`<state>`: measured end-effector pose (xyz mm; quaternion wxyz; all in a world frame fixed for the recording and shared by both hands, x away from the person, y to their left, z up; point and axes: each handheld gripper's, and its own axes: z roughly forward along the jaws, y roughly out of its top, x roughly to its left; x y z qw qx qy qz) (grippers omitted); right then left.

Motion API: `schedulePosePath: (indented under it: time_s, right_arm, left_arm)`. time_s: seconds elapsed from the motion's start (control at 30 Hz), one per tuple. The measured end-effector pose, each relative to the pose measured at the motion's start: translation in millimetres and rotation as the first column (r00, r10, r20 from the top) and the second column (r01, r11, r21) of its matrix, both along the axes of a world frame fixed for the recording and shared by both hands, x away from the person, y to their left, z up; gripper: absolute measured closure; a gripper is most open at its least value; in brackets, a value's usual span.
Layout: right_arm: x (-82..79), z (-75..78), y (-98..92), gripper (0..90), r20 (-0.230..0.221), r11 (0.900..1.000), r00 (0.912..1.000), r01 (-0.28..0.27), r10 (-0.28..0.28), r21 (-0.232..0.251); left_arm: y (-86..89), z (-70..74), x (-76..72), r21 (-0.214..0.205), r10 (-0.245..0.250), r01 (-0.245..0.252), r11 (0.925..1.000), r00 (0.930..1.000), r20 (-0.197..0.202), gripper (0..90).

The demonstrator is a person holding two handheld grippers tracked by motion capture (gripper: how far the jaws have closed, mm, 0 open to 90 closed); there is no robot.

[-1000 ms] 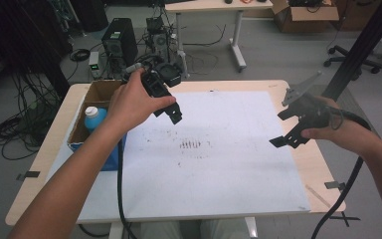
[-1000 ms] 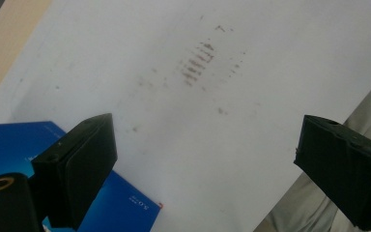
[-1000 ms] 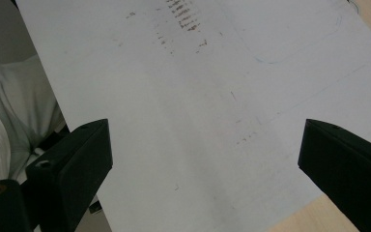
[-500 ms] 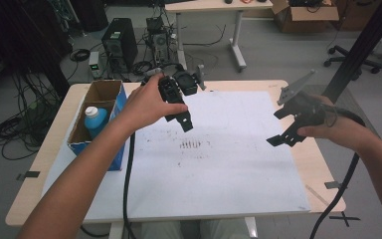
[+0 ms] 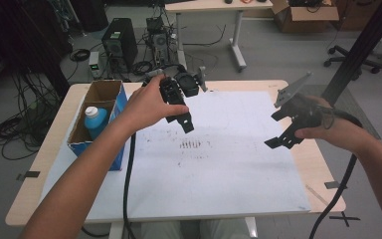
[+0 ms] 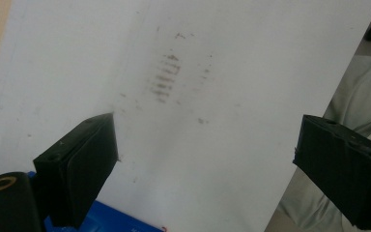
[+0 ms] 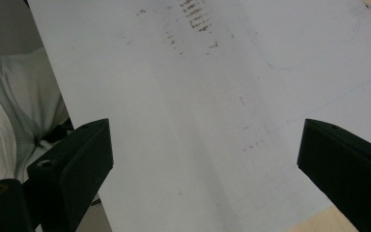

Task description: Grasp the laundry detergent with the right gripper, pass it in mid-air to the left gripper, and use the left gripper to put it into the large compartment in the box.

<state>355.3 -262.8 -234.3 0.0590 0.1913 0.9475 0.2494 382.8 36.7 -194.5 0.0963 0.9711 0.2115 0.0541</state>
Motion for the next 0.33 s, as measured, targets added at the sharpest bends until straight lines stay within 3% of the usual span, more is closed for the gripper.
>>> schedulePosePath:
  time_s: [0.33]
  right_arm:
    - [-0.7,0.0,1.3,5.4,-0.003,1.0,1.0,-0.004,0.004,0.004]
  left_arm:
    - [2.9,1.0,0.5,-0.004,0.014,-0.014,0.9999,0.9999,0.002,8.5]
